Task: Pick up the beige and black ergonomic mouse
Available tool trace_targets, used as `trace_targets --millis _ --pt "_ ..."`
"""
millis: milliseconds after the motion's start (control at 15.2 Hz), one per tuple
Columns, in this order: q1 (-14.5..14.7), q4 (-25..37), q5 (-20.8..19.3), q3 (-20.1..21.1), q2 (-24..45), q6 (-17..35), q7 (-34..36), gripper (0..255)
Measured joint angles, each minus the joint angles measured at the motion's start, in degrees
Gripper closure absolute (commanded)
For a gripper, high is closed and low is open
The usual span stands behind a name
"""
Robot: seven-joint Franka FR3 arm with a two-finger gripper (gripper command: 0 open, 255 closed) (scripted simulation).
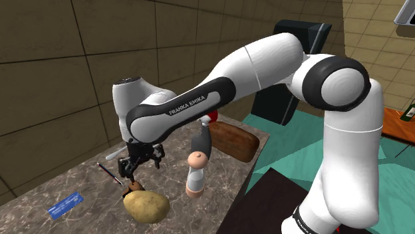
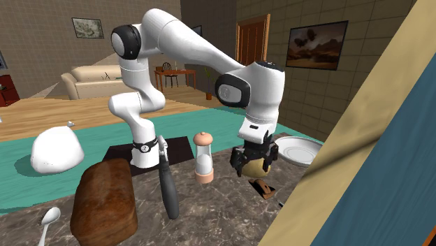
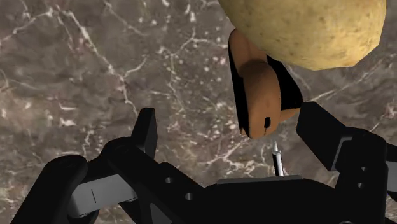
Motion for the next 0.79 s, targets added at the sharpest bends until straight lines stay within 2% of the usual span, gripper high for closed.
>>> trace_targets --millis 330,792 --pt "4.51 11.46 -3.37 -0.79 10.69 -1.96 3.34 0" --pt "5.26 11.27 -4.52 -1.50 14.02 1.38 3.94 0"
